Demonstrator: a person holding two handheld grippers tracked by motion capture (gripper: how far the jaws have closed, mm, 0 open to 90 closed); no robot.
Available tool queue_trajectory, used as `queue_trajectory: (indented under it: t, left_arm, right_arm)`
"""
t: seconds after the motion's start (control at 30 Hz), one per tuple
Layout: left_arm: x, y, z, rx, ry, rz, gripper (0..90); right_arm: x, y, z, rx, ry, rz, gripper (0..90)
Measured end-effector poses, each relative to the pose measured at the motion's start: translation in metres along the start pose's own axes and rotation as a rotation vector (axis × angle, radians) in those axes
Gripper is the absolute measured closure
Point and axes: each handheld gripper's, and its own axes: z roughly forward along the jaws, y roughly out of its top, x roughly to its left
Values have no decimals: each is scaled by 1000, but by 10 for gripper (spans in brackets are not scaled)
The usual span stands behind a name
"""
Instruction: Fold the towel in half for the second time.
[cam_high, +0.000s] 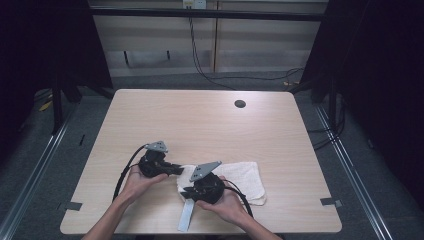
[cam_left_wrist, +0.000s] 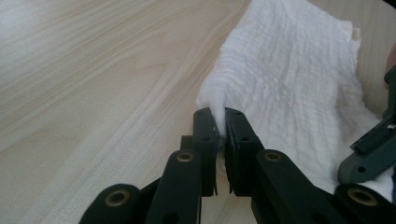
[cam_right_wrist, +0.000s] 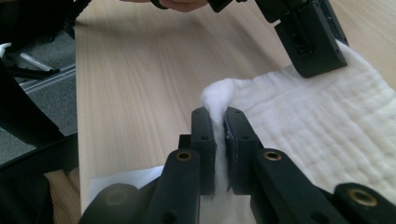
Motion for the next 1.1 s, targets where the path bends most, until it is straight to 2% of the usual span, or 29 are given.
queue_trajectory:
  t: [0.1, 0.17, 0.27, 0.37, 0.53, 0.67, 0.87, 1.0, 1.1]
  left_arm:
    - [0, 1, -4, -6, 7, -7, 840]
    - [0, 1, -6, -13, 7, -15, 839]
    - [0, 3, -10, -27, 14, -28, 840]
    - [-1, 5, -14, -29, 20, -36, 840]
    - [-5, 10, -22, -43, 33, -26, 841]
    - [-7, 12, -27, -58, 37, -29, 842]
    - [-1, 9, -32, -45, 58, -50, 841]
    - [2, 7, -36, -73, 50, -74, 841]
    - [2, 9, -43, -73, 59, -69, 841]
  right_arm:
    - [1, 4, -2, -7, -3, -11, 835]
    - [-1, 8, -8, -24, 1, -2, 835]
    - [0, 11, -11, -23, -9, -19, 835]
    - [0, 11, -13, -36, -4, -11, 835]
    - [-1, 15, -19, -84, 11, 11, 835]
    - [1, 22, -23, -103, 11, 4, 835]
    - [4, 32, -20, -108, -6, 0, 835]
    - [4, 38, -15, -112, 14, 4, 836]
    - [5, 43, -13, -111, 25, 0, 836]
